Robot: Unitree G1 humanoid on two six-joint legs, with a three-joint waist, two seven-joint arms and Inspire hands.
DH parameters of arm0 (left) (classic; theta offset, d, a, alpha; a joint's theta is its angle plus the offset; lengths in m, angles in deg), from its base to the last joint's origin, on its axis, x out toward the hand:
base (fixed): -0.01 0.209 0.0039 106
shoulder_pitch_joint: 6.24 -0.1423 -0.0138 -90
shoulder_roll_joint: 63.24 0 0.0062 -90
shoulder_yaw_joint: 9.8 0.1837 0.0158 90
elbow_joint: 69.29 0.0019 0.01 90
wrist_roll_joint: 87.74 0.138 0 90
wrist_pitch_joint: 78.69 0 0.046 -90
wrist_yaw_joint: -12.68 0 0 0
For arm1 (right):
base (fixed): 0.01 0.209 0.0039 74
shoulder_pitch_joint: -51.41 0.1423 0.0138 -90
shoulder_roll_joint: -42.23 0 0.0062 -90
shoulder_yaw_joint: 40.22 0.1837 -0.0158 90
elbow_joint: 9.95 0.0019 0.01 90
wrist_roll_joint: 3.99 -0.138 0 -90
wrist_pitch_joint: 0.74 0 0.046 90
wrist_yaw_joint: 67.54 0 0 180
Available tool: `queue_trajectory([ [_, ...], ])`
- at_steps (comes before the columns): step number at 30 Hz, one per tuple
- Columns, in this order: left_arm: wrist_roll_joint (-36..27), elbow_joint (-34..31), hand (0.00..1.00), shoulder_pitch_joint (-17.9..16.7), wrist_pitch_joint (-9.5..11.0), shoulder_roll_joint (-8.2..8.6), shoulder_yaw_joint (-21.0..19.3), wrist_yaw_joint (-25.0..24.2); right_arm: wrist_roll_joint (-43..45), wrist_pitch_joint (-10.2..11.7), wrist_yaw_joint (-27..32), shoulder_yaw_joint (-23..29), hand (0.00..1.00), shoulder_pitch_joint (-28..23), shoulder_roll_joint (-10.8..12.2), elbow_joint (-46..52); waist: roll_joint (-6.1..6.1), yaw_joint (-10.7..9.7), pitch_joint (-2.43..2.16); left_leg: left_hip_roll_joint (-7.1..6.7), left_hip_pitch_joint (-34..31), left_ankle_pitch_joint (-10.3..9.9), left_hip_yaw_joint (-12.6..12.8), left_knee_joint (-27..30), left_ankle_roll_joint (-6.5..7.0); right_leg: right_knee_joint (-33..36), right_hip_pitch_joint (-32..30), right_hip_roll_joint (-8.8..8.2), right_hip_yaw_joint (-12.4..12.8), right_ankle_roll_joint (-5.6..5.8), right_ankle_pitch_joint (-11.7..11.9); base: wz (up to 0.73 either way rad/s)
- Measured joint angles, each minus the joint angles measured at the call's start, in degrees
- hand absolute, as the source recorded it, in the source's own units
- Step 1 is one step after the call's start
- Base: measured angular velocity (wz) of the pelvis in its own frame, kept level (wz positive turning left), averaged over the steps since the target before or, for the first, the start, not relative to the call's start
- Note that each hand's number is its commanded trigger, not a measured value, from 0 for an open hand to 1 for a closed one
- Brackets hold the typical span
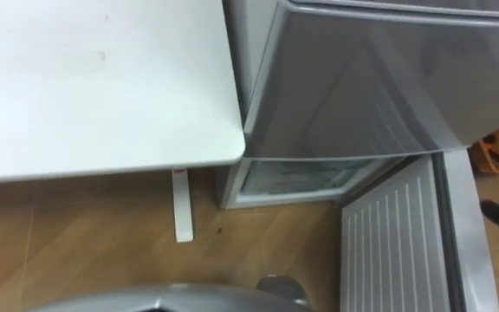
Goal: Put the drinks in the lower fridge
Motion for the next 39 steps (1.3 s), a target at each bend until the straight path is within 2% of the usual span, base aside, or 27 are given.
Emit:
queue_trajectory([
  [5, 0.2, -0.1, 0.0, -0.2, -0.1, 0.05, 0.0, -1.1, -2.2, 0.7, -0.3, 0.0, 0.0, -0.5, 0.0, -6.8, -0.33, 1.0, -0.05, 0.19, 1.7, 0.2, 0.2, -1.5, -0.12, -1.2, 0.8, 0.9, 1.5, 0.17, -0.2, -0.09],
  [7, 0.3, -0.1, 0.0, -0.3, -0.4, 0.05, -0.1, -1.6, -3.5, 0.7, -0.4, 0.0, 0.0, -0.4, 0.0, -8.8, -0.43, 1.7, -0.1, 0.18, 2.5, 0.2, -0.6, -2.2, -0.13, -1.5, 0.9, 1.29, 2.3, 0.16, -0.2, -0.23],
  [9, 2.5, -0.1, 0.0, -0.4, -0.6, 0.01, -0.4, -1.7, -4.6, 0.7, -1.5, 0.0, 0.0, -0.4, 0.0, -11.5, -0.47, 1.5, -0.05, 0.24, 3.2, 0.3, -0.6, -2.9, -0.18, -2.3, 1.8, 1.53, 2.4, 0.16, -0.2, -0.02],
  [13, 2.7, -0.1, 0.0, -0.3, -1.0, -0.06, -0.4, -2.4, -6.7, 0.7, -3.1, 0.0, 0.0, -0.1, 0.0, -15.9, -0.31, 1.5, 0.01, 0.25, 3.6, 0.3, -0.9, -2.9, -0.18, -3.3, 2.8, 1.69, 2.4, 0.16, -0.2, 0.04],
  [16, 2.4, -0.1, 0.0, -0.2, -1.3, 0.04, -0.4, -2.9, -8.6, 0.7, -4.1, 0.0, 0.0, 1.1, 0.0, -20.2, 0.29, 1.3, 0.01, 0.33, 3.7, 0.3, -0.8, -2.9, -0.21, -3.5, 3.0, 1.78, 2.4, 0.16, -0.2, 0.0],
  [18, 2.4, -0.1, 0.0, -0.4, -1.4, 0.3, -0.5, -3.6, -9.9, 0.6, -4.3, 0.0, 0.0, 1.1, 0.2, -21.9, 1.13, 1.5, 0.0, 0.3, 3.7, 0.3, -0.6, -3.0, -0.32, -4.1, 3.1, 1.79, 2.3, 0.16, -0.2, -0.04],
  [21, 2.4, -0.1, 0.0, -0.6, -2.1, 1.08, -2.9, -3.9, -12.1, 1.0, -4.7, 0.6, 0.0, 0.4, 0.2, -21.9, 2.11, 1.3, 0.01, 0.41, 3.7, 0.4, -0.6, -3.4, -0.56, -4.4, 3.4, 1.92, 1.8, 0.18, -0.2, 0.02],
  [24, 2.3, -0.2, 0.0, -0.7, -2.2, 1.07, -3.7, -3.9, -13.9, 0.8, -5.1, 0.6, 0.0, 0.2, 0.4, -22.1, 2.3, 1.3, -0.04, 0.66, 3.8, 0.9, -0.9, -4.1, -1.39, -4.4, 3.4, 2.18, 1.0, 0.17, -0.2, 0.05],
  [27, 2.4, -0.6, 0.0, -1.2, -2.1, 1.29, -3.6, -3.9, -13.7, 1.4, -5.8, 0.6, 0.0, -0.2, 1.8, -22.2, 2.18, 1.3, -0.03, 1.15, 3.9, 1.2, -1.0, -4.3, -1.88, -4.4, 3.5, 2.7, 1.0, 0.13, -0.2, 0.01],
  [32, 2.5, 1.5, 0.0, -1.1, -1.9, 2.23, -3.4, -5.1, -16.0, 3.2, -9.2, 0.6, 0.0, -0.3, 3.2, -25.0, 2.13, 1.9, -0.03, 1.23, 4.0, 1.3, -1.0, -4.1, -1.97, -4.5, 3.6, 2.79, 1.1, 0.1, -0.2, -0.01],
  [37, 2.5, 2.7, 0.0, -1.1, -1.9, 2.26, -2.4, -6.3, -20.8, 3.3, -12.8, -0.2, 0.0, -1.6, 5.1, -25.4, 2.16, 2.8, -0.01, 1.12, 4.3, 1.3, -1.0, -4.2, -1.98, -5.5, 4.4, 2.81, 1.1, -0.02, -0.1, 0.01],
  [39, 2.5, 2.9, 0.0, -1.1, -2.0, 2.57, -1.2, -6.4, -22.6, 3.3, -14.6, -2.2, 0.0, -1.6, 6.4, -25.3, 2.15, 2.8, 0.05, 1.12, 4.3, 1.3, -1.0, -4.3, -2.04, -5.5, 4.4, 2.83, 1.1, -0.02, -0.1, 0.0],
])
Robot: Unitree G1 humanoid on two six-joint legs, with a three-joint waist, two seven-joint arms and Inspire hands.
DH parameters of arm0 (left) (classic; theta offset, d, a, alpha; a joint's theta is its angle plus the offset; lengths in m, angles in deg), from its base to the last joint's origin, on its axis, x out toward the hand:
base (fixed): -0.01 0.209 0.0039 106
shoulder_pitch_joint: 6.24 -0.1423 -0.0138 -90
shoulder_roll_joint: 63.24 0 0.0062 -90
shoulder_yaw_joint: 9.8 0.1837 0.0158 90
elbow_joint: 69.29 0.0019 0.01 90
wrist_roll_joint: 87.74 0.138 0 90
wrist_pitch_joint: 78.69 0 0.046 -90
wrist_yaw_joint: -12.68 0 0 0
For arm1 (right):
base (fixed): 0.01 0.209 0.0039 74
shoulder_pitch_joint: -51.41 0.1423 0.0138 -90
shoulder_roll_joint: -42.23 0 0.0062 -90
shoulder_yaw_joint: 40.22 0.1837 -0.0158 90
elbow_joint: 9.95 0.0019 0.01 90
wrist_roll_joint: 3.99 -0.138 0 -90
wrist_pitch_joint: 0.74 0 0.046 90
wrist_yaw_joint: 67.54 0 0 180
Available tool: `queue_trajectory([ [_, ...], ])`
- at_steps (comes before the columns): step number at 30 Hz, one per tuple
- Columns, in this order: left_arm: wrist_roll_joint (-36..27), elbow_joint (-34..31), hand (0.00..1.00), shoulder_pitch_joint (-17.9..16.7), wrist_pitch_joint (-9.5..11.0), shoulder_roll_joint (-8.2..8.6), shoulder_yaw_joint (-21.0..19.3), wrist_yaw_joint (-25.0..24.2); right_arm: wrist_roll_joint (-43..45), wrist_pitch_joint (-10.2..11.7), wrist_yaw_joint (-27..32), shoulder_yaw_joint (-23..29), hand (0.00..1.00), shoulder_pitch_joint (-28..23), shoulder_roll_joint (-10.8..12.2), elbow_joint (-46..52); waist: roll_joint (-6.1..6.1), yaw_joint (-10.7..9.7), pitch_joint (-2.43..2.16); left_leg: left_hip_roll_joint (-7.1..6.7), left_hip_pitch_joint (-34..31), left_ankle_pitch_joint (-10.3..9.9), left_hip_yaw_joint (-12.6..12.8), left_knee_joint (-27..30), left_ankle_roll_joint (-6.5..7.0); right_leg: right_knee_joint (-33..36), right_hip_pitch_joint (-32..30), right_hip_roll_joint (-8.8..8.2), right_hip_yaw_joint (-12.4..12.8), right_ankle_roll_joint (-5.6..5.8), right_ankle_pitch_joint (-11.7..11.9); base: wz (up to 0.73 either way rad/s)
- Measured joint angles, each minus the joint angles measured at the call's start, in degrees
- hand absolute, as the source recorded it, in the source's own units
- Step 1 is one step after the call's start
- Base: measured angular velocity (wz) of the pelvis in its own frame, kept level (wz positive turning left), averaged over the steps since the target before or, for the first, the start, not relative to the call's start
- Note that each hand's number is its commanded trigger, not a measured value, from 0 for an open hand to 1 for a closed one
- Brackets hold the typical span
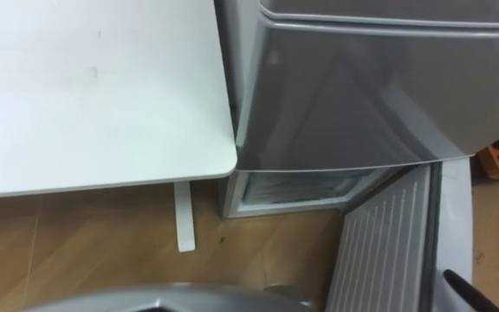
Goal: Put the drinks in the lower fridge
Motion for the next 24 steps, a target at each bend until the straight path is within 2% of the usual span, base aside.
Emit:
queue_trajectory([
  [4, 0.5, 0.1, 0.0, 0.0, 0.0, 0.38, 0.3, -0.5, -2.8, -0.1, -4.0, -3.4, 0.0, 0.0, 2.4, 0.6, 0.44, 0.4, -0.01, 0.03, 0.0, 0.0, 0.1, -0.2, 0.0, 0.0, -0.1, 0.0, -0.1, 0.0, 0.0, 0.0],
  [8, -1.4, -0.2, 0.0, -0.2, 0.2, 1.26, 2.3, -0.9, -9.8, 0.0, -9.1, -7.0, 0.0, -0.4, 5.4, 1.9, 2.04, 1.2, -0.05, -0.1, -0.2, 0.0, 0.3, -0.6, 0.0, -0.2, -0.5, 0.09, -0.2, -0.01, 0.0, 0.0],
  [10, -1.4, -0.3, 0.0, -0.1, 0.2, 2.14, 2.6, -1.0, -11.0, 0.4, -10.3, -7.9, 0.0, -0.7, 5.5, 2.1, 2.62, 1.5, -0.06, -0.15, -0.1, 0.0, 0.3, -0.8, 0.0, -0.4, -0.5, 0.0, -0.5, -0.01, 0.0, 0.0],
  [14, -1.4, -0.4, 0.0, -0.1, 0.2, 2.67, 4.2, -1.0, -11.9, 1.1, -11.0, -12.0, 0.0, -2.7, 5.5, 4.3, 2.65, 2.8, -0.04, 0.06, -0.2, 0.1, 0.6, -0.7, 0.01, -0.7, -0.9, 0.32, -0.1, -0.03, 0.0, -0.06],
  [19, -1.4, -0.4, 0.0, -0.2, 0.2, 3.21, 7.8, -0.7, -12.1, 3.0, -11.0, -14.4, 0.0, -2.9, 6.0, 4.6, 2.47, 3.1, 0.04, 0.09, -0.1, 0.1, 0.7, -0.6, -0.06, -0.7, -0.8, 0.35, 0.0, -0.15, 0.1, -0.01],
  [22, -1.4, -0.3, 0.0, -0.1, 0.3, 3.42, 9.4, 0.0, -15.4, 3.7, -10.7, -16.6, 0.0, -2.9, 6.2, 5.0, 2.41, 3.4, 0.11, 0.21, -0.1, 0.3, 0.9, -0.6, -0.18, -0.7, -0.8, 0.4, 0.0, -0.4, 0.3, -0.03],
  [24, -1.5, -0.2, 0.0, 0.0, 0.3, 3.37, 10.3, 0.2, -16.3, 4.9, -10.3, -18.9, 0.0, -3.0, 6.2, 5.5, 2.58, 4.4, 0.23, 0.6, -0.1, 0.3, 1.5, -0.6, -0.27, -0.7, -1.0, 0.81, 0.5, -0.82, 0.6, -0.13],
])
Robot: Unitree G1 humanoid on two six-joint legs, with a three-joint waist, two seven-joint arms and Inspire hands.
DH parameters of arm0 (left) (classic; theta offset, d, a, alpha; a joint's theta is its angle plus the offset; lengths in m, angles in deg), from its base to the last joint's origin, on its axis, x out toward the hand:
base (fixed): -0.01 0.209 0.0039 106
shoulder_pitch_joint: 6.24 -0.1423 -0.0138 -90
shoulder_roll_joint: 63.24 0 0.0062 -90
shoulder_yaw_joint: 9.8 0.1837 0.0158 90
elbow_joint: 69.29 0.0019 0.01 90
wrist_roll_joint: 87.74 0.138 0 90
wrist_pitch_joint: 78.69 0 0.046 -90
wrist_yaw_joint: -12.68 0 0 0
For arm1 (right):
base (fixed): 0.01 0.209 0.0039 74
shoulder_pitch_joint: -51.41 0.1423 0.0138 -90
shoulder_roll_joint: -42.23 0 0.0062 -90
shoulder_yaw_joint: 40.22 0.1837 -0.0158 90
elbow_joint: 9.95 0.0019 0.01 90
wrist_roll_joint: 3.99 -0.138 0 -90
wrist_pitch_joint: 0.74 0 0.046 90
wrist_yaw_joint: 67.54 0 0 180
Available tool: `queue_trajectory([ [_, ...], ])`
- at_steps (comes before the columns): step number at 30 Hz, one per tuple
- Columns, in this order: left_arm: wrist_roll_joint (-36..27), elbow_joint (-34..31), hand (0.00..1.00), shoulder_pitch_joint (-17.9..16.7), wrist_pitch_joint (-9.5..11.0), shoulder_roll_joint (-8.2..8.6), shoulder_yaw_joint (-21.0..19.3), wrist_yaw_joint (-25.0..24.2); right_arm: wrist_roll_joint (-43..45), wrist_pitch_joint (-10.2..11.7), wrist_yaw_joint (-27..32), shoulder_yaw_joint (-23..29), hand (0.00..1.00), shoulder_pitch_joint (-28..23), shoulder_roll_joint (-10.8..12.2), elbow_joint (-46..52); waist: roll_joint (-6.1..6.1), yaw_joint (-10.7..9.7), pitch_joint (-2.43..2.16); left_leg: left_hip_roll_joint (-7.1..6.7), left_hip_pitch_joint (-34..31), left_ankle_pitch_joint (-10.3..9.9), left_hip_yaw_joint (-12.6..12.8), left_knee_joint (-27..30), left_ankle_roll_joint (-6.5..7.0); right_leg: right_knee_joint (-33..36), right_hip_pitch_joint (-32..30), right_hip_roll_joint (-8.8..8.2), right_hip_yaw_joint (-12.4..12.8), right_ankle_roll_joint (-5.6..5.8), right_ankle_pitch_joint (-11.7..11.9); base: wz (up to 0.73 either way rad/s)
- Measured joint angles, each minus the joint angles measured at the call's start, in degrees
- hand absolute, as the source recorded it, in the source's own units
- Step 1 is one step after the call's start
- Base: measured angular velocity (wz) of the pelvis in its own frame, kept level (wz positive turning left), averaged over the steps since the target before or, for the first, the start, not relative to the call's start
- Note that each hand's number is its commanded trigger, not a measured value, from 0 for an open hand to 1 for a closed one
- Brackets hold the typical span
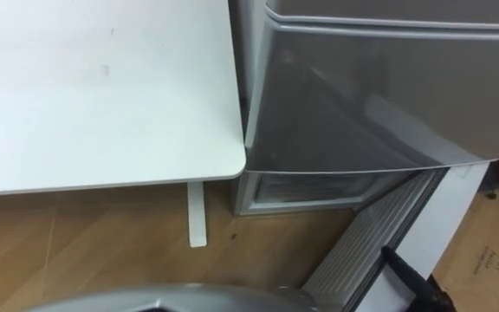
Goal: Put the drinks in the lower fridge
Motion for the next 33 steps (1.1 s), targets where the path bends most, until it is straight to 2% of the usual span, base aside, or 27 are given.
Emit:
queue_trajectory([
  [2, 0.0, 0.0, 0.0, -0.1, 0.1, -0.03, 1.3, 0.0, 0.0, 0.7, 1.0, -2.5, 0.0, 0.0, -0.4, 0.7, 0.04, 0.5, 0.1, 0.22, 0.0, 0.2, 0.1, -0.1, -0.34, 0.0, -0.1, 0.24, 0.1, -0.2, 0.1, -0.05],
  [6, 0.0, 0.0, 0.0, -0.1, 0.5, 0.16, 2.6, 0.0, 0.1, 1.5, 3.4, -7.5, 0.0, -0.1, -1.3, 2.3, 0.07, 1.8, 0.63, 0.61, -0.3, 0.5, 0.0, -0.1, -1.02, 0.1, -0.3, 0.62, -0.1, -0.78, 0.5, 0.0],
  [11, 0.0, 0.0, 0.0, -0.2, 0.8, 0.12, 3.6, -0.2, -0.1, 1.5, 7.6, -12.0, 0.0, -0.4, -2.7, 7.1, 0.18, 2.0, 0.77, 0.84, -1.5, 1.0, 0.4, -0.2, -1.87, 0.8, -2.1, 0.82, 0.2, -1.41, 0.9, -0.06],
  [15, 0.1, 0.0, 0.0, -0.2, 0.8, 0.05, 4.5, -0.1, -1.7, 1.6, 10.1, -12.9, 0.0, -0.8, -3.1, 9.9, 0.46, 2.1, 0.75, 1.02, -1.5, 1.5, 1.1, -0.7, -2.49, 1.1, -2.9, 1.11, 0.9, -1.84, 1.2, -0.09],
  [22, 0.3, -0.1, 0.0, -0.1, 0.7, -0.24, 5.0, -0.2, -2.5, 2.0, 10.8, -12.6, 0.0, -0.9, -3.6, 11.2, 0.74, 1.6, 0.67, 0.96, -1.2, 2.0, 1.5, -1.0, -2.66, 1.5, -3.2, 1.14, 1.2, -2.08, 1.4, -0.02],
  [25, 0.3, -0.2, 0.0, 0.3, 0.5, -0.95, 6.6, -0.1, -3.4, 2.1, 10.8, -12.7, 0.0, -1.4, -3.7, 13.3, 0.58, 1.1, 0.39, 0.84, -1.2, 2.0, 2.0, -0.9, -2.65, 2.2, -3.9, 1.04, 1.6, -2.09, 1.3, -0.12],
  [28, 0.2, -0.1, 0.0, 1.5, -0.3, -1.06, 6.6, -0.1, -4.0, 2.2, 10.8, -12.4, 0.0, -1.2, -3.7, 16.1, 0.5, 1.3, 0.38, 0.21, -1.4, 2.3, 4.9, -0.8, -1.5, 4.2, -6.5, 0.79, 4.4, -2.29, 1.6, -0.45],
  [29, 0.2, 0.0, 0.0, 2.2, -0.5, -1.26, 6.6, 0.0, -4.4, 2.2, 10.8, -12.4, 0.0, -0.5, -3.6, 16.6, 0.01, 1.2, 0.46, 0.0, -1.6, 2.4, 6.2, -0.2, -0.73, 4.3, -7.5, 0.79, 5.4, -2.28, 2.3, -0.73],
  [30, 0.2, -0.1, 0.0, 2.8, -0.5, -1.43, 6.6, 0.1, -4.4, 2.1, 10.7, -12.3, 0.0, 0.4, -3.4, 16.7, -0.08, 1.1, 0.18, -0.13, -2.1, 2.5, 7.8, 0.0, -0.32, 3.5, -8.4, 0.92, 6.6, -2.24, 3.5, -0.64],
  [31, 0.2, -0.1, 0.0, 3.1, -0.5, -1.51, 6.6, 0.1, -4.4, 2.1, 10.6, -12.2, 0.0, 1.0, -3.3, 16.7, -0.28, 1.1, 0.13, -0.29, -2.3, 2.8, 8.9, -0.1, 0.1, 2.7, -8.7, 1.08, 7.4, -2.12, 4.4, -0.74],
  [32, 0.1, -0.1, 0.0, 3.4, -0.5, -1.65, 6.6, 0.3, -4.4, 1.9, 10.0, -12.2, 0.0, 2.6, -3.1, 16.7, -0.01, 0.8, -0.16, -0.32, -2.9, 3.2, 11.3, -0.8, 0.88, -0.2, -8.9, 1.38, 7.7, -2.16, 6.9, -0.82],
  [33, 0.2, 0.0, 0.0, 3.6, -0.6, -2.15, 6.6, 0.4, -3.9, 1.4, 8.8, -12.1, 0.0, 4.4, -2.6, 16.8, 0.37, 0.6, 0.17, 0.91, -3.2, 3.4, 14.5, -1.0, 1.34, 2.1, -9.8, 1.48, 3.3, -3.79, 6.4, -0.83],
])
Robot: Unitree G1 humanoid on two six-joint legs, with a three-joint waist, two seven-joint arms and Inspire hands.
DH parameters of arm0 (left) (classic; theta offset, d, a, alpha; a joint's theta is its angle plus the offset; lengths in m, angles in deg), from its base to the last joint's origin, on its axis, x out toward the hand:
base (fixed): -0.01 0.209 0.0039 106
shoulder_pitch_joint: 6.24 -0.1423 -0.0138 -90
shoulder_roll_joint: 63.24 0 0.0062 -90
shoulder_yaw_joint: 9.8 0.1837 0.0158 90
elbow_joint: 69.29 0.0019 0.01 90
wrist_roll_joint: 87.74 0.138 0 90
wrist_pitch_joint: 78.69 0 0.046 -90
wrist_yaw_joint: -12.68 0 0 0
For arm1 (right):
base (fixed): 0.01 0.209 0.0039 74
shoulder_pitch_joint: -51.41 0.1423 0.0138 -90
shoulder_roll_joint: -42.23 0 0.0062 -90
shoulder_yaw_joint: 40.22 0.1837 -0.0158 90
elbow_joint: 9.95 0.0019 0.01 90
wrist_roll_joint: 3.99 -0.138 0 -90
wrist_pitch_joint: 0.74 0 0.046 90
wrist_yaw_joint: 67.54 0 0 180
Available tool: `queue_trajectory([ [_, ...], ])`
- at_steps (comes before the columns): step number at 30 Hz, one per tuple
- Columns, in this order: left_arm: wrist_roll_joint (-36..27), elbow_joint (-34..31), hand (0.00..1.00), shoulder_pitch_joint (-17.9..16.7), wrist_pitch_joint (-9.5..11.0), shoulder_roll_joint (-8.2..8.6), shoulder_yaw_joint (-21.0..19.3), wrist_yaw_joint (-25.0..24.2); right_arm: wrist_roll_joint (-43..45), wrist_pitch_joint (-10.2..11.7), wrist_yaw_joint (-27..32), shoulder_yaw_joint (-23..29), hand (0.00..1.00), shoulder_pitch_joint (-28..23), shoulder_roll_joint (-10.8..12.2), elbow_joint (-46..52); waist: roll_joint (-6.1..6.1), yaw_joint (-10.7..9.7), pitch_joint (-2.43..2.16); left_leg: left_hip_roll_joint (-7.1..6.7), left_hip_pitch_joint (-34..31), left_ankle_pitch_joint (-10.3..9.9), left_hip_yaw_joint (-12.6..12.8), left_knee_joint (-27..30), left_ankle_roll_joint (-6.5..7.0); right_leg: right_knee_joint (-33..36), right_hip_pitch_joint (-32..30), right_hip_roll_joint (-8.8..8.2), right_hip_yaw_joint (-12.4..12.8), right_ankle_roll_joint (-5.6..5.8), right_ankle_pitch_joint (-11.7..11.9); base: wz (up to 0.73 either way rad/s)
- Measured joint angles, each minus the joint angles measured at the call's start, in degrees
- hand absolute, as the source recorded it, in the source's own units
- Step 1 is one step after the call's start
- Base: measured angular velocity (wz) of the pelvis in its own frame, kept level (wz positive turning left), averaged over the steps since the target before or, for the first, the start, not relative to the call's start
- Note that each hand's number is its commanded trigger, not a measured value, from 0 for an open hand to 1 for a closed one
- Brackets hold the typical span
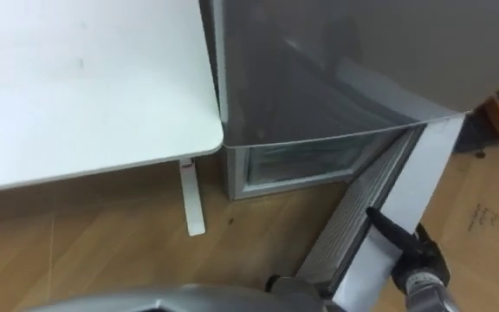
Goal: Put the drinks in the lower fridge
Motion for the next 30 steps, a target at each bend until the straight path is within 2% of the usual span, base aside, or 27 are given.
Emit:
queue_trajectory([
  [1, 0.0, 0.0, 0.0, 0.1, -0.1, -0.41, 0.0, 0.0, 0.5, -0.1, -0.5, 0.3, 0.0, 0.3, 0.9, 0.0, -0.18, 0.0, -0.09, 0.34, 0.2, 0.0, 0.8, 0.0, 0.01, 3.8, -0.4, -0.13, -3.3, -1.11, -2.4, -0.72],
  [2, -0.1, -0.3, 0.0, 0.3, -0.4, -1.01, 0.0, -0.2, 1.9, -0.2, -1.9, 0.7, 0.0, 0.3, 2.2, 0.1, -0.66, 0.1, -0.49, 0.66, 0.7, 0.1, 2.3, -0.1, -0.09, 9.7, 0.5, -0.96, -8.6, -1.83, -6.9, -0.78],
  [3, 0.0, -1.0, 0.0, 0.4, -1.2, -1.12, 0.0, -0.4, 2.4, -0.8, -3.4, -0.1, 0.0, 0.3, 2.8, 0.8, -0.88, 1.0, -0.45, 0.61, 1.9, -0.1, 4.5, -0.1, -0.1, 13.7, 2.5, -2.0, -11.0, -1.68, -10.4, -0.82],
  [4, 0.0, -1.7, 0.0, 0.4, -1.7, -1.04, -0.1, -0.5, 2.4, -0.9, -4.1, -0.9, 0.0, 0.3, 2.9, 1.2, -0.95, 1.4, -0.45, 0.5, 2.2, -0.3, 5.4, 0.1, -0.08, 14.9, 3.5, -2.69, -11.6, -1.37, -11.6, -0.82],
  [5, 0.0, -3.2, 0.0, 0.5, -2.1, -1.12, -0.8, -0.7, 2.1, -1.1, -5.6, -2.0, 0.0, 0.3, 3.6, 2.4, -1.47, 1.4, -0.23, 0.24, 2.3, -0.9, 6.2, 1.6, -0.19, 14.7, 4.7, -3.69, -11.0, -0.27, -13.3, -0.65],
  [6, 0.0, -3.5, 0.0, 1.3, -2.1, -1.34, -0.9, -0.9, 1.8, -1.5, -6.5, -3.4, 0.0, 0.3, 4.2, 3.8, -2.37, 1.4, 0.15, 0.02, 2.2, -1.5, 6.3, 3.6, -0.05, 12.6, 4.5, -3.08, -9.2, -0.75, -13.8, -0.58],
  [7, 0.1, -3.5, 0.0, 1.6, -2.0, -1.19, -0.9, -1.0, 1.7, -1.7, -6.7, -4.2, 0.0, 0.3, 4.3, 4.4, -2.17, 1.4, 0.14, -0.04, 1.9, -1.6, 6.4, 4.0, -0.08, 11.4, 4.6, -2.48, -7.7, -0.94, -13.7, -0.57],
  [8, 0.2, -3.5, 0.0, 2.8, -2.0, -1.01, -0.6, -1.5, 1.8, -2.3, -7.3, -6.0, 0.0, 0.5, 4.5, 6.2, -1.36, 1.1, -0.16, -0.55, 1.1, -1.4, 6.3, 3.7, -0.29, 8.3, 4.7, -1.43, -5.3, -1.43, -13.4, -0.42],
  [9, 1.1, -3.5, 0.0, 3.7, -1.9, -0.3, -0.6, -1.6, 2.7, -3.1, -8.8, -6.9, 0.0, 0.8, 4.8, 6.5, -1.0, 0.8, -0.27, -0.54, 0.5, -0.9, 6.6, 3.1, -0.75, 6.5, 4.8, -1.11, -5.6, -1.69, -12.2, -0.3],
  [10, 1.5, -3.5, 0.0, 4.4, -1.7, 0.02, -0.6, -1.5, 3.4, -3.6, -9.6, -7.0, 0.0, 0.8, 5.0, 6.5, -0.73, 0.5, -0.31, -0.63, 0.5, -0.6, 6.6, 2.7, -0.64, 5.9, 4.6, -1.12, -5.6, -1.65, -11.9, -0.09],
  [11, 2.6, -3.4, 0.0, 5.3, -1.3, 0.52, -0.7, -1.4, 5.5, -4.8, -10.8, -7.1, 0.0, 0.6, 5.6, 6.3, -0.79, -0.2, -0.28, -0.72, 0.7, -0.3, 6.8, 2.0, -0.65, 5.0, 4.6, -1.24, -5.8, -1.57, -11.4, -0.03],
  [12, 3.1, -3.5, 0.0, 5.6, -0.8, 0.92, -0.6, -1.4, 7.9, -5.9, -11.9, -7.1, 0.0, 0.6, 6.1, 6.3, -0.83, -0.5, -0.47, -0.89, 0.9, -0.2, 6.9, 1.8, -0.64, 5.0, 4.6, -1.36, -5.7, -1.48, -11.2, -0.07],
  [14, 3.5, -3.8, 0.0, 6.1, -0.6, 1.06, -0.2, -1.6, 9.8, -6.5, -13.8, -7.1, 0.0, 0.6, 6.5, 6.3, -1.21, -0.7, -0.6, -0.95, 1.0, -0.2, 7.3, 1.4, -0.63, 4.9, 4.6, -1.36, -5.3, -1.35, -10.9, -0.08],
  [15, 4.0, -4.2, 0.0, 6.2, -0.6, 1.07, -0.2, -1.8, 10.9, -6.6, -15.0, -7.1, 0.0, 0.6, 6.7, 6.1, -1.89, -0.8, -0.61, -0.99, 0.9, -0.2, 7.4, 1.1, -0.66, 4.7, 4.5, -1.35, -5.3, -1.34, -10.6, -0.04],
  [16, 4.5, -4.2, 0.0, 6.5, -0.6, 1.04, 0.0, -2.0, 11.3, -6.9, -15.5, -7.1, 0.0, 0.6, 6.8, 6.0, -1.89, -0.8, -0.55, -0.98, 0.8, -0.2, 7.4, 1.1, -0.67, 4.6, 4.6, -1.34, -5.4, -1.33, -10.5, 0.0],
  [17, 4.9, -4.1, 0.0, 6.5, -0.7, 1.14, 0.9, -2.7, 11.6, -7.4, -16.3, -7.1, 0.0, 0.6, 6.8, 5.8, -2.53, -0.7, -0.89, -0.94, 0.6, -0.2, 7.3, 1.1, -0.65, 4.0, 4.7, -1.24, -5.5, -1.27, -10.1, 0.04],
  [18, 4.9, -3.9, 0.0, 6.5, -0.8, 1.33, 1.7, -3.2, 11.7, -7.6, -17.1, -7.2, 0.0, 0.6, 6.8, 5.8, -2.88, -0.6, -1.02, -0.9, 0.5, -0.2, 7.2, 1.1, -0.61, 4.0, 4.8, -1.11, -5.6, -1.18, -9.7, 0.04],
  [21, 4.5, -3.9, 0.0, 6.6, -1.0, 1.46, 4.0, -4.5, 10.7, -7.6, -18.2, -7.5, 0.0, 0.8, 7.5, 6.0, -3.19, -0.5, -0.87, -0.93, 0.0, -0.2, 6.3, 1.3, -0.43, 3.8, 4.9, -1.31, -7.0, -1.06, -9.3, 0.12],
  [25, 4.4, -3.9, 0.0, 6.6, -1.1, 1.97, 4.6, -4.8, 10.8, -7.7, -18.3, -8.6, 0.0, 1.9, 8.4, 6.0, -3.03, 0.4, -0.74, -0.92, -0.4, -0.2, 6.0, 1.7, -0.28, 2.8, 5.1, -1.28, -7.5, -1.03, -9.3, 0.06],
  [27, 4.4, -3.7, 0.0, 6.6, -1.1, 2.37, 4.6, -5.0, 10.8, -8.3, -18.9, -8.7, 0.0, 2.8, 8.5, 5.9, -2.45, 0.9, -0.32, -0.9, -0.2, -0.1, 4.9, 1.8, -0.21, 2.4, 6.1, -1.34, -8.6, -1.01, -9.2, 0.21],
  [30, 4.2, -3.7, 0.0, 6.1, -1.1, 2.35, 4.6, -5.1, 11.0, -8.8, -19.2, -8.7, 0.0, 4.2, 8.9, 6.0, -2.05, 1.1, -0.01, -0.93, 0.0, 0.0, 3.5, 1.8, -0.11, 1.9, 7.2, -1.38, -10.0, -1.0, -9.3, 0.27],
])
